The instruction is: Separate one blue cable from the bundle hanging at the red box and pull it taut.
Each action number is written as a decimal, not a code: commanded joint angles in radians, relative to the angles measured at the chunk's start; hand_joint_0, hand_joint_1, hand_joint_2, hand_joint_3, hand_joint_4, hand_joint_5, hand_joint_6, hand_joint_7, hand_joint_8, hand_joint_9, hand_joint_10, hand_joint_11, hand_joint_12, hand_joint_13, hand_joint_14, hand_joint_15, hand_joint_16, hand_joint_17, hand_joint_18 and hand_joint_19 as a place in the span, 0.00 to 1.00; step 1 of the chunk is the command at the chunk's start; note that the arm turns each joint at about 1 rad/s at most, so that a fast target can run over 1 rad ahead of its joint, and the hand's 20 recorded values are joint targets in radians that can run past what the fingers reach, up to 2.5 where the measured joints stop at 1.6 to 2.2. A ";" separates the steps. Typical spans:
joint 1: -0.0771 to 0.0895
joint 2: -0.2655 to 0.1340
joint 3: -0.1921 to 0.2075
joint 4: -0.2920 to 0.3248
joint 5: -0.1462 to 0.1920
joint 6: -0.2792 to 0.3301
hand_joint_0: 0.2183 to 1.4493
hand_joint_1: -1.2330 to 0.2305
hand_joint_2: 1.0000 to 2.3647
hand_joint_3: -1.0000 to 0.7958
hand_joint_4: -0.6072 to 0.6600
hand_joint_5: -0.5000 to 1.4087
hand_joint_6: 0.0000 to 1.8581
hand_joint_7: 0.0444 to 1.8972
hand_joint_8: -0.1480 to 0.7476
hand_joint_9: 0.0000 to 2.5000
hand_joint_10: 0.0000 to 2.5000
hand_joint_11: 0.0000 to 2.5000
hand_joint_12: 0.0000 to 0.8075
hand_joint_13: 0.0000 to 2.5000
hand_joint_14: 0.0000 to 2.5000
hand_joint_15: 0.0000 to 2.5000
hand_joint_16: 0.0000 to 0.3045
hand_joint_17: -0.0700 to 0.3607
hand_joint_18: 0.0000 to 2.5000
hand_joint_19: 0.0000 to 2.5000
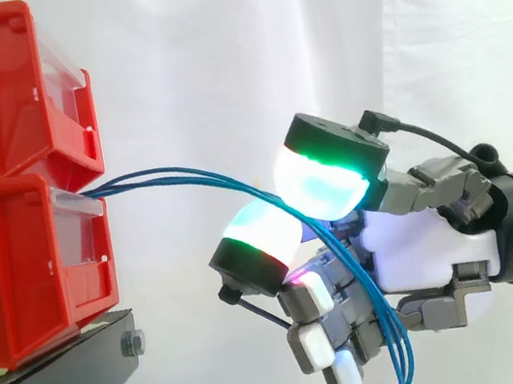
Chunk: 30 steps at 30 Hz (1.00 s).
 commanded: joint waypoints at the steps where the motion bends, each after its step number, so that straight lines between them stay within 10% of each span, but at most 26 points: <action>1: 0.001 0.000 0.001 -0.002 -0.002 0.000 0.45 0.21 0.00 0.28 0.58 0.16 0.50 0.52 0.60 0.39 0.01 0.32 0.49 0.40 0.01 0.19 0.15 0.40 0.41 0.20; 21: -0.001 0.000 -0.001 -0.002 -0.003 -0.005 0.33 0.34 0.00 0.28 0.58 0.18 0.47 0.55 0.61 0.42 0.01 0.31 0.49 0.42 0.01 0.20 0.15 0.40 0.42 0.22; 30: 0.001 0.000 -0.001 0.000 -0.003 -0.005 0.43 0.15 0.00 0.28 0.58 0.16 0.49 0.54 0.58 0.37 0.01 0.32 0.50 0.39 0.01 0.20 0.15 0.41 0.40 0.20</action>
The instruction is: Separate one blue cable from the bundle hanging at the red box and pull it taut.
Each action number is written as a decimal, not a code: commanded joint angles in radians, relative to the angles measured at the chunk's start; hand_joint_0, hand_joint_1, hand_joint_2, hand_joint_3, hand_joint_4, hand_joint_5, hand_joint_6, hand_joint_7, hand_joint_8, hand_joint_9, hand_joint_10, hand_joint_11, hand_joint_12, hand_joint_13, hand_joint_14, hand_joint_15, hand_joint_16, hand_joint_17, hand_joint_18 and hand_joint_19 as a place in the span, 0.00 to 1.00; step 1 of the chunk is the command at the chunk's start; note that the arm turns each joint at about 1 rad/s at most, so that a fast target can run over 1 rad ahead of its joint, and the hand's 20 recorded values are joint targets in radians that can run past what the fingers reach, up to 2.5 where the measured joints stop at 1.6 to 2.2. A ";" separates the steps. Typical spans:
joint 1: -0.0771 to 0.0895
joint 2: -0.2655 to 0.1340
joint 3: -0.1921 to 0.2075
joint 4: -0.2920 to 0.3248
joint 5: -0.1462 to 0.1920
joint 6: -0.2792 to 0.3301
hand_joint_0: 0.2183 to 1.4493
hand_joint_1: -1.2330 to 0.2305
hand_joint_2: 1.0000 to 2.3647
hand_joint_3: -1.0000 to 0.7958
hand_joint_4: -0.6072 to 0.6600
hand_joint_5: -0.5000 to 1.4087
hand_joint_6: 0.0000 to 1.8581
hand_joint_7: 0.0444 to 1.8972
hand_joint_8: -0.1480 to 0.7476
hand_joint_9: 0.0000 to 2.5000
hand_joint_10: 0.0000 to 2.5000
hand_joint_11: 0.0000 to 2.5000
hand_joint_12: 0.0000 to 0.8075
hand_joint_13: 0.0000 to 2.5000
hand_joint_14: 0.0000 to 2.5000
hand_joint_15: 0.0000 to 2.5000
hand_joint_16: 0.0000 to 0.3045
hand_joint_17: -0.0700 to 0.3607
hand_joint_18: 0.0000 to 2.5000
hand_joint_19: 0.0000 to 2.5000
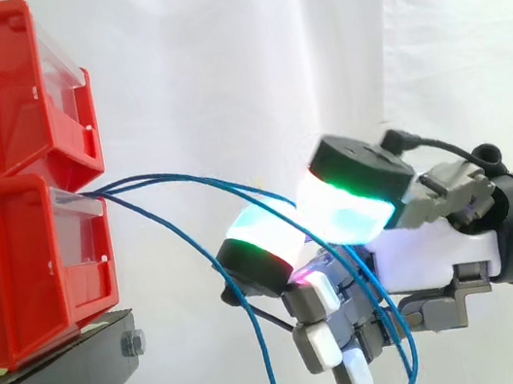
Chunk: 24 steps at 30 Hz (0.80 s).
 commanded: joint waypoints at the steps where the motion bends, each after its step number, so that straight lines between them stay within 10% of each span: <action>1: 0.001 0.000 0.000 0.001 0.000 0.000 0.43 0.15 0.00 0.28 0.59 0.16 0.49 0.54 0.58 0.37 0.01 0.32 0.50 0.39 0.01 0.20 0.15 0.40 0.40 0.20; 8: -0.001 0.000 0.000 0.001 0.003 0.000 0.39 0.15 0.00 0.28 0.58 0.17 0.49 0.54 0.60 0.42 0.01 0.41 0.49 0.39 0.01 0.20 0.15 0.40 0.40 0.20; 24: 0.001 0.000 0.000 -0.001 0.003 0.000 0.27 0.51 0.00 0.28 0.59 0.20 0.42 0.53 0.61 0.46 0.01 0.35 0.50 0.41 0.01 0.20 0.16 0.41 0.41 0.23</action>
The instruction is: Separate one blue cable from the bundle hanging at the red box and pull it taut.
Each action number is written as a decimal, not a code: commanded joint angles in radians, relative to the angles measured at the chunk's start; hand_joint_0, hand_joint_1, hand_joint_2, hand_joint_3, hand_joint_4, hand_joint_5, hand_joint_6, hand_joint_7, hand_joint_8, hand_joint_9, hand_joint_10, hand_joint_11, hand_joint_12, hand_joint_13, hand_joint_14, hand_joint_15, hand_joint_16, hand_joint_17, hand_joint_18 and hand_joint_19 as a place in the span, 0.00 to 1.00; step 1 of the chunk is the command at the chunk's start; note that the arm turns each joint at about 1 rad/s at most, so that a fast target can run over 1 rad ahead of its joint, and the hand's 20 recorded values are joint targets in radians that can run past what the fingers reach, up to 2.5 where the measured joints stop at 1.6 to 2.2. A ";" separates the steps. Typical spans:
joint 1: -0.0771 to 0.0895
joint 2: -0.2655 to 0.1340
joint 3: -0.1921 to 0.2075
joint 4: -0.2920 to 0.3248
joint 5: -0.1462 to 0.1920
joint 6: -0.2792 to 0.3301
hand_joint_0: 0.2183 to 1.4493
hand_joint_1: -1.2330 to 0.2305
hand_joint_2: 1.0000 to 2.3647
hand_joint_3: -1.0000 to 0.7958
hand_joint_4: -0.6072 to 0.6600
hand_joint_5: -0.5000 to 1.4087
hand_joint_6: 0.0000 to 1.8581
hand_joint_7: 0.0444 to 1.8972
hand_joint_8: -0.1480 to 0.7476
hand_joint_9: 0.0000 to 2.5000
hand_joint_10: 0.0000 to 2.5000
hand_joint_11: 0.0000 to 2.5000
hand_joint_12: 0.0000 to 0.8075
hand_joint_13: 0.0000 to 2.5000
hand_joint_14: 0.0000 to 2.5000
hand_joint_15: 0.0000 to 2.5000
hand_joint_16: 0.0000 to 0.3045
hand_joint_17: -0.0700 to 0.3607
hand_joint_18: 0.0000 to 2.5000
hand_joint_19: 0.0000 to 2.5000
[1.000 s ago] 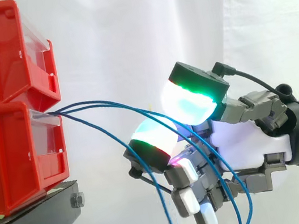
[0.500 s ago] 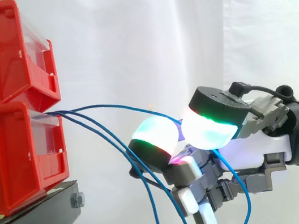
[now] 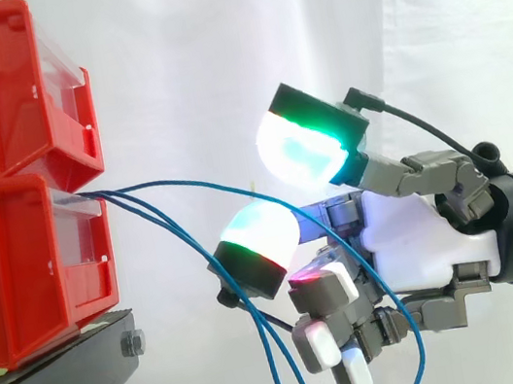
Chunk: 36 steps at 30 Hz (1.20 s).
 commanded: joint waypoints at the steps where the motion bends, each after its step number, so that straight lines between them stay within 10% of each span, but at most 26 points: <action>1: 0.000 0.000 0.000 0.000 0.000 0.000 0.30 0.52 0.00 0.28 0.59 0.20 0.42 0.54 0.61 0.46 0.01 0.35 0.49 0.41 0.01 0.20 0.15 0.41 0.40 0.24; 36: 0.008 0.000 0.000 -0.007 0.018 0.016 0.31 0.31 0.01 0.54 0.52 0.18 0.48 0.51 0.67 0.50 0.00 0.43 0.55 0.44 0.01 0.20 0.19 0.46 0.45 0.17</action>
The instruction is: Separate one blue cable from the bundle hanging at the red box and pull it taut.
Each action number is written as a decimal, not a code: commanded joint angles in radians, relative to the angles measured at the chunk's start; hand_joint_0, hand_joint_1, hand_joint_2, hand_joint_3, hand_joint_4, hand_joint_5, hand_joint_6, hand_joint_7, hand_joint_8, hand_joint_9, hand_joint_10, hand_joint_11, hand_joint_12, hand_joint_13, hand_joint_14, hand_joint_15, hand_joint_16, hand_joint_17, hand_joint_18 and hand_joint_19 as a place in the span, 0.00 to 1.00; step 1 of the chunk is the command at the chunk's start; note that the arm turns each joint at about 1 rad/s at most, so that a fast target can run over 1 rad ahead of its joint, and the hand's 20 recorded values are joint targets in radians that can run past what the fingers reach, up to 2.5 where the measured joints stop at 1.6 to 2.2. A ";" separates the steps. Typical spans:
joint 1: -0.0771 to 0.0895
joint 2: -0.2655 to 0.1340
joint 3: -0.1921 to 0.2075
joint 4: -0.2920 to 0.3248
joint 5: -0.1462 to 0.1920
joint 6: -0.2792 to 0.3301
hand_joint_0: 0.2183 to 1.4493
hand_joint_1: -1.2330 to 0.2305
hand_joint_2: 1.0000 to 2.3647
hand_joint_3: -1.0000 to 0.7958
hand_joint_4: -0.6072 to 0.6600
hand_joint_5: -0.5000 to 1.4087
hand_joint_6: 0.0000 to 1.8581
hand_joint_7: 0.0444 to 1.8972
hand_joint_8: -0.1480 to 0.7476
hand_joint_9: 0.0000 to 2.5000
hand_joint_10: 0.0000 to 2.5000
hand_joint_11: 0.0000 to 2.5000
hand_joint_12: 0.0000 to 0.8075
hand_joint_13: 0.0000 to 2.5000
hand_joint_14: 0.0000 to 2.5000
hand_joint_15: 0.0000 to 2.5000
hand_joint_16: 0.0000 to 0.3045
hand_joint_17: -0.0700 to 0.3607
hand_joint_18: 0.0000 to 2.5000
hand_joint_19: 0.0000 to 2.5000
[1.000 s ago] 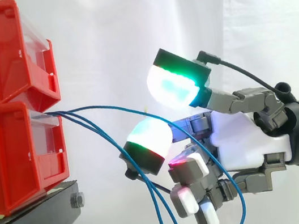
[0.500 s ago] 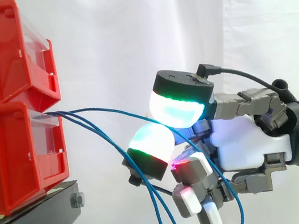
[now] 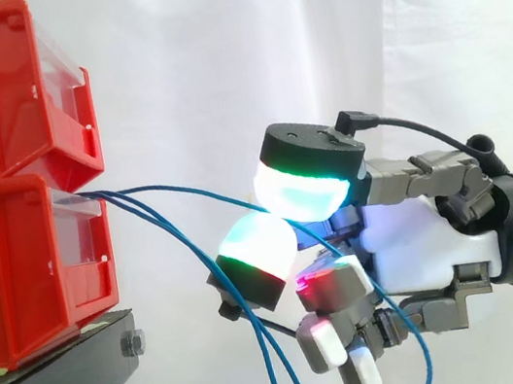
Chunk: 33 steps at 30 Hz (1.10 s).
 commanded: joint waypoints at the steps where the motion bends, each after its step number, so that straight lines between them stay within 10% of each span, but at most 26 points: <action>1: 0.001 0.000 0.001 -0.005 0.005 0.009 0.31 0.31 0.01 0.53 0.52 0.18 0.48 0.51 0.66 0.51 0.00 0.45 0.55 0.44 0.01 0.21 0.18 0.45 0.44 0.18; 33: 0.010 0.000 -0.019 -0.015 0.007 0.090 0.33 0.30 0.01 0.51 0.51 0.18 0.47 0.51 0.62 0.53 0.01 0.57 0.52 0.46 0.01 0.33 0.15 0.41 0.39 0.17</action>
